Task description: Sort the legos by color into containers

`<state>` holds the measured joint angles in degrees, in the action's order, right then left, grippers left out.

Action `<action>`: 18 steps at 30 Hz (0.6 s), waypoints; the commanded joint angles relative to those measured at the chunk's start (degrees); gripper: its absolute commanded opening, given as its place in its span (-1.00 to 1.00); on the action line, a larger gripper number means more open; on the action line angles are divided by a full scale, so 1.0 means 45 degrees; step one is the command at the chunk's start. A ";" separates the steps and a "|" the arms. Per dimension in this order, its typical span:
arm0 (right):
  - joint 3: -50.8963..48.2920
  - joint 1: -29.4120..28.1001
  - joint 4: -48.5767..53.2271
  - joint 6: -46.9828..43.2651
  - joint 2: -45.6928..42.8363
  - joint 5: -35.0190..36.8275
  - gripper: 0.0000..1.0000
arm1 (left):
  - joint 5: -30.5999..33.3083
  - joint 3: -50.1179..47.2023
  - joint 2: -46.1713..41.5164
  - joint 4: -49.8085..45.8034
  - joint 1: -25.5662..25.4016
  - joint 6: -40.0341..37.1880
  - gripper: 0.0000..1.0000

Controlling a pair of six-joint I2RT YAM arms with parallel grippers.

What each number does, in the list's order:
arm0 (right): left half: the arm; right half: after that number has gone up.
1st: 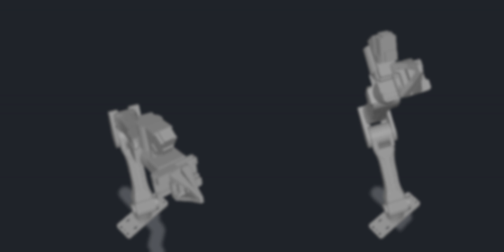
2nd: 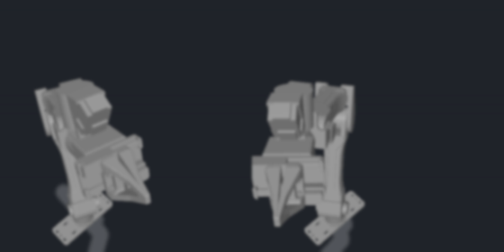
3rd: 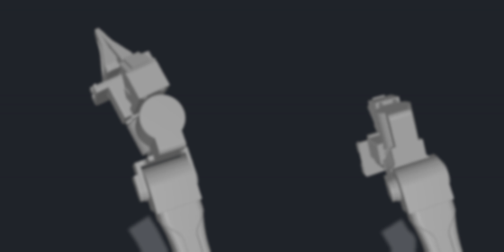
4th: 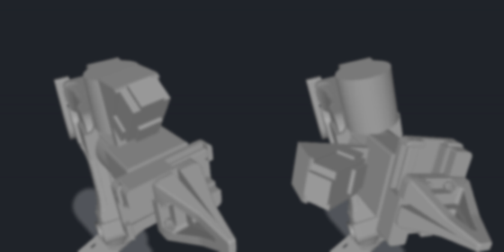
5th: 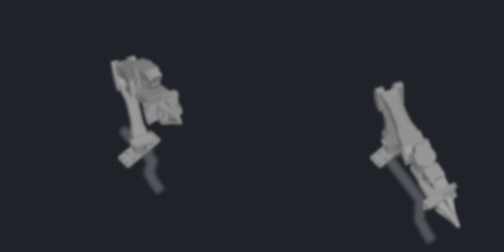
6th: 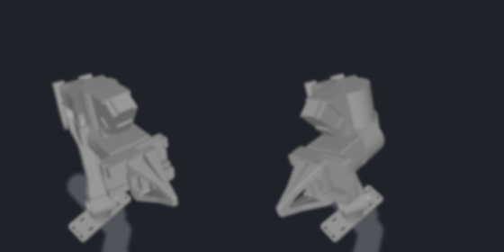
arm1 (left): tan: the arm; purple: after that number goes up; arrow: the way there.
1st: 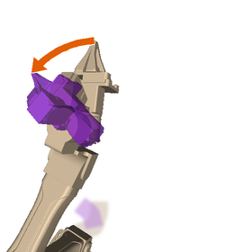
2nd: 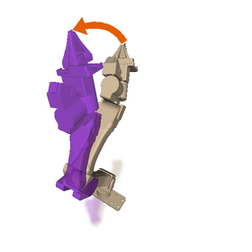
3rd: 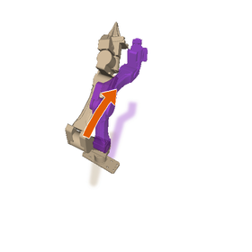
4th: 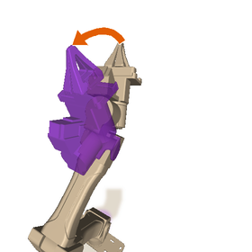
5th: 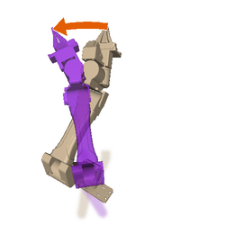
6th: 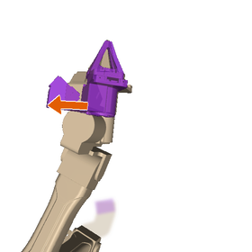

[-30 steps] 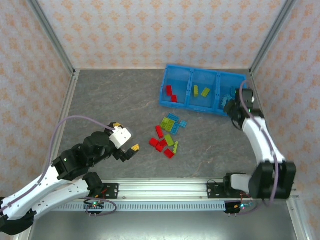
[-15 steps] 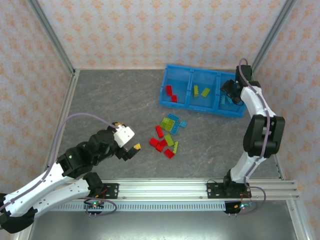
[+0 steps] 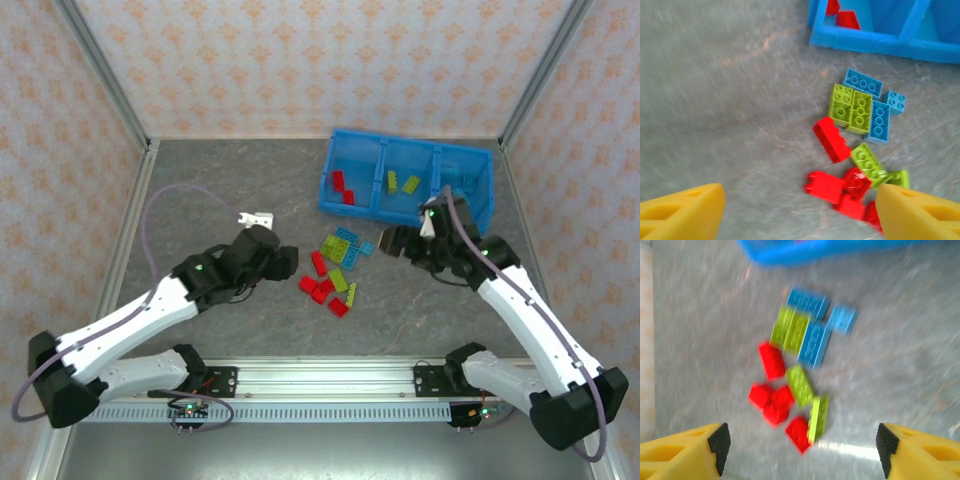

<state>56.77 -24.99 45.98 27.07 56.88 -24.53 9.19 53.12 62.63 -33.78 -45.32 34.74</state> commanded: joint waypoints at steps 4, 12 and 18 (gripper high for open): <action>-0.0311 -0.1661 0.1313 0.1571 -0.0622 0.0351 0.58 | -0.1793 0.0968 0.3829 0.1730 0.0021 0.3214 0.40; -0.0555 -0.2172 0.1756 0.1543 -0.0644 0.1194 0.59 | -0.1428 0.2940 0.7598 0.1896 0.0028 0.3114 0.19; -0.0664 -0.2171 0.1938 0.1426 -0.0785 0.1690 0.61 | -0.1611 0.3497 0.9275 0.1563 0.0071 0.3480 0.12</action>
<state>54.15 -34.37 52.77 33.23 54.22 -20.23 1.23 67.99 102.56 -25.41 -45.36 48.25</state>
